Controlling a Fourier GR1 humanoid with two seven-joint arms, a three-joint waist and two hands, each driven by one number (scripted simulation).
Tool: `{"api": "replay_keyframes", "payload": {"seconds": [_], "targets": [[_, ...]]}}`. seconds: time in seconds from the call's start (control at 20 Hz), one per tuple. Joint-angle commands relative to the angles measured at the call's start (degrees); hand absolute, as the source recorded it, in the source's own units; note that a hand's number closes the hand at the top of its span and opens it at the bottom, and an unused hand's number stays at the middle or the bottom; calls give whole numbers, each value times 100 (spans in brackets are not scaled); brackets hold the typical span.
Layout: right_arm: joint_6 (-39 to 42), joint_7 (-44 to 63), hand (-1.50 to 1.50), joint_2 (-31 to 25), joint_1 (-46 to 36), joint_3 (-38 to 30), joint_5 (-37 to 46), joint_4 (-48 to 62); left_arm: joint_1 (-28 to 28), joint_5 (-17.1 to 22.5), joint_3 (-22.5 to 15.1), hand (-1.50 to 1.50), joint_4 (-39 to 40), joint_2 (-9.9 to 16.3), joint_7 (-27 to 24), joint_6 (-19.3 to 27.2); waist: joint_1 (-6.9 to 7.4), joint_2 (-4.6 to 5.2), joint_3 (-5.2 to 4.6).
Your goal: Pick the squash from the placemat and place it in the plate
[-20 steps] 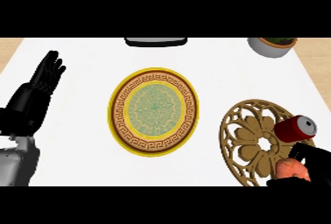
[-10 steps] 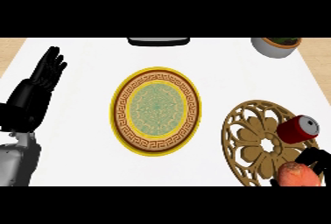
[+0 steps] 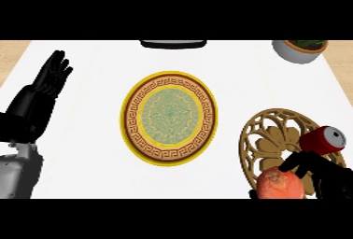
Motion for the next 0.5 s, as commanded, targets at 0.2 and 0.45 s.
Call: {"api": "replay_keyframes", "payload": {"seconds": [0.2, 0.45], "targets": [[1225, 1524, 150, 1315, -2302, 1086, 698, 274, -243, -217, -133, 0, 35, -182, 177, 102, 37, 12, -2], [1082, 1670, 150, 2214, -3475, 855, 463, 1726, -152, -151, -57, 0, -80, -220, 225, 29, 48, 15, 3]]}}
